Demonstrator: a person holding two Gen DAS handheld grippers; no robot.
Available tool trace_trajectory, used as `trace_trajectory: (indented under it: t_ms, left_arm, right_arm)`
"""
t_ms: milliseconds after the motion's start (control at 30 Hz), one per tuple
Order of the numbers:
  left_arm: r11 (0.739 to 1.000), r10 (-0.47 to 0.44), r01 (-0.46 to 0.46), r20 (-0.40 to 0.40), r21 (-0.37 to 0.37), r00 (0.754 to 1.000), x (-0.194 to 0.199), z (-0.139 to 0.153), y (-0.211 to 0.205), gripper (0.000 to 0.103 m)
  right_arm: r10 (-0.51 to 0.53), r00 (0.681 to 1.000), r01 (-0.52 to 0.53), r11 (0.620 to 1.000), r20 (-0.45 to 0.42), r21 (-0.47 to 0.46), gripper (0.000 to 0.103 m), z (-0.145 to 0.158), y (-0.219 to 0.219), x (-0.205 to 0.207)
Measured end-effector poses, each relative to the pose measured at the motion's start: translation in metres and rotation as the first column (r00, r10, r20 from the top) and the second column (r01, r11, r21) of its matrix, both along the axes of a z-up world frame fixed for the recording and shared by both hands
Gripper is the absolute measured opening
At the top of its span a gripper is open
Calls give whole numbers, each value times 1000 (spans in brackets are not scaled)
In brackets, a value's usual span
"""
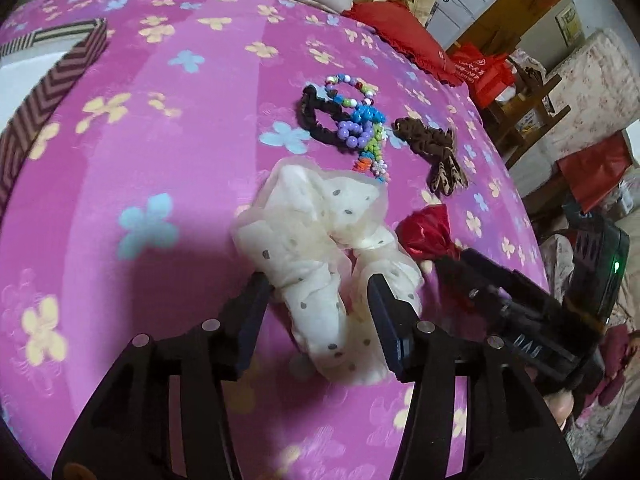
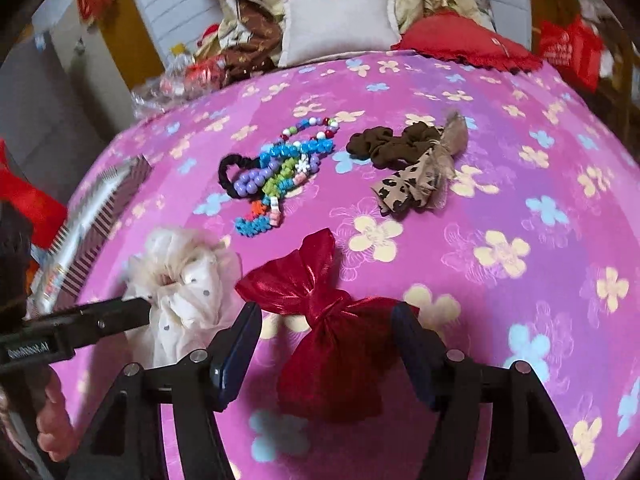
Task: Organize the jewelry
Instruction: 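Carry scrunchie and bow to the white tray and release them with both tools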
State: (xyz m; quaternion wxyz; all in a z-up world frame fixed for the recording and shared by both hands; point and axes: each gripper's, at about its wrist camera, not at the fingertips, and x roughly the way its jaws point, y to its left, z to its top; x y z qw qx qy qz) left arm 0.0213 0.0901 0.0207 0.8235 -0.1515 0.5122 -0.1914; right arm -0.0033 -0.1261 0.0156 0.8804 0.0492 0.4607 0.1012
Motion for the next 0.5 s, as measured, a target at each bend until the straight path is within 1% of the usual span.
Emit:
trace_trajectory:
  t_ms: [67,100,133,167,200,233,300,367,433,500]
  left_arm:
    - [1000,5,-6,9,25,1000,2,0,-5,48]
    - [999,5,-5,9,41,1000,3,0,-8,26]
    - [998,-13,14,-15,59,1000,5,-3,-13,10]
    - [998,-21,22,-13,60,1000,4,-3,-14,10]
    - [997,-22,22,-2,70,1000,3,-2,-14,10]
    - [995,-30,29,15,92,999,1,1,-16,10]
    - [993,-38,32,50,111,998,-6,10,-15,10]
    - [993,-36,26,85,118,996,-12,20,-12,10]
    - [992,-30,12,140,124,990,-19,37,-2,10]
    - [992,-20,-2,176,122,984,-23,49,7,10]
  right_arm:
    - [5,1000,-5,1000,0,-21,64,-3,3,2]
    - [6,1000,-6,999,9,-34,59,-3,5,3]
    - [7,1000,-7,999,10,-43,47,-3,7,4]
    - [4,1000,-4,999,11,-54,41,-2,8,5]
    - [4,1000,-4,999,3,-49,29,-2,8,7]
    - [4,1000,-4,999,-5,-35,24,-1,7,7]
    - [-8,1000,7,1000,-11,-13,22,3,5,6]
    - [-20,1000,20,1000,-5,-16,21,9,4,4]
    - [-26,1000,26,1000,2,-16,17,18,5,1]
    - [-30,999,30,999,13,-20,16,30,9,-3]
